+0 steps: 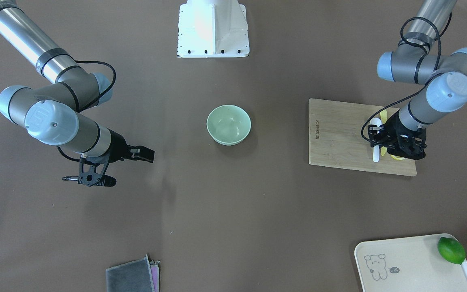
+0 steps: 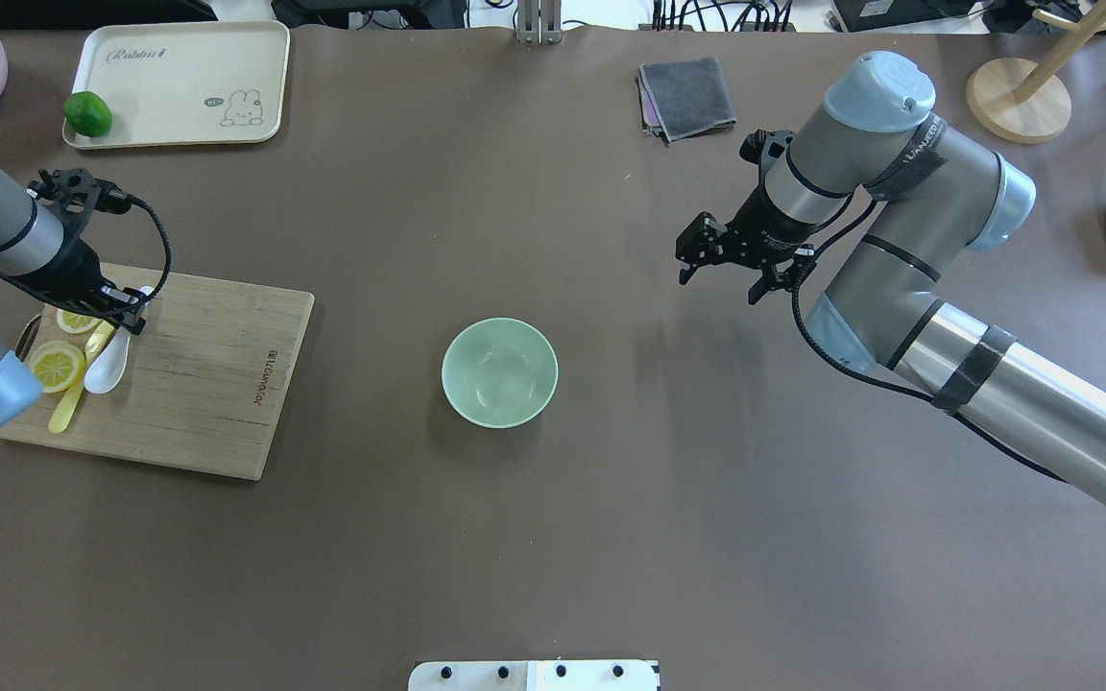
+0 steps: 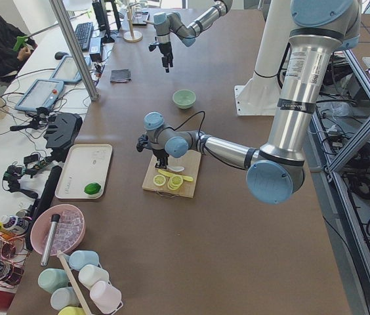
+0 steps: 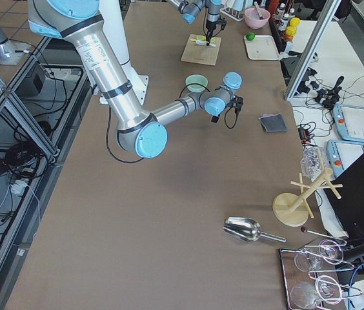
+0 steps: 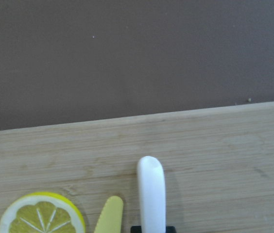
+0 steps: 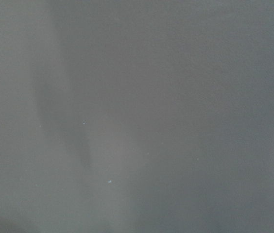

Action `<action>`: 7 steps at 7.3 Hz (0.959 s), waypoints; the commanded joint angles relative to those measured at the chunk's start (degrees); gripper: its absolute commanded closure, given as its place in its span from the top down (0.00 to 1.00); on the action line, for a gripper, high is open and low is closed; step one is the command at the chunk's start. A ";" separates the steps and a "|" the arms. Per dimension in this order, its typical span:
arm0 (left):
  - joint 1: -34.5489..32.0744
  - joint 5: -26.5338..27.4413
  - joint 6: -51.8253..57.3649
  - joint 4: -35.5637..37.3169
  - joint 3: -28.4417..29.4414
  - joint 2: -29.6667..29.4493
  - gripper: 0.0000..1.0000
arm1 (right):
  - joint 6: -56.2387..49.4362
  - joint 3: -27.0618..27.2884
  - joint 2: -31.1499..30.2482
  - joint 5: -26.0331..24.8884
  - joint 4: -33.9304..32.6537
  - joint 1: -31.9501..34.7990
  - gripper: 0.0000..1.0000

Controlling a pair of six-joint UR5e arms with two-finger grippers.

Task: Place spoon in bowl
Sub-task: 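Grasp the white spoon handle with the left gripper and lift it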

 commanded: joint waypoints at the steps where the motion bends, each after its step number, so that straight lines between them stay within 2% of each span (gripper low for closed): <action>1: -0.09 -0.36 -0.12 0.37 -0.54 -0.09 0.00 | 0.08 0.08 0.09 0.01 0.00 0.58 1.00; 2: -0.09 -2.28 -0.73 1.24 -2.11 -0.44 0.00 | 0.25 0.17 0.26 0.09 0.00 1.11 1.00; 4: -0.18 -3.79 -2.56 12.27 -6.33 -5.86 0.00 | 0.17 0.78 0.35 1.41 -0.09 1.98 1.00; 6: -0.09 -5.37 -12.82 11.98 -5.99 -10.53 0.00 | 0.08 0.87 0.18 3.86 -0.26 3.83 1.00; 7: 0.08 -8.42 -18.26 10.84 -5.90 -12.38 0.00 | 0.08 0.96 0.09 4.05 -0.26 4.18 1.00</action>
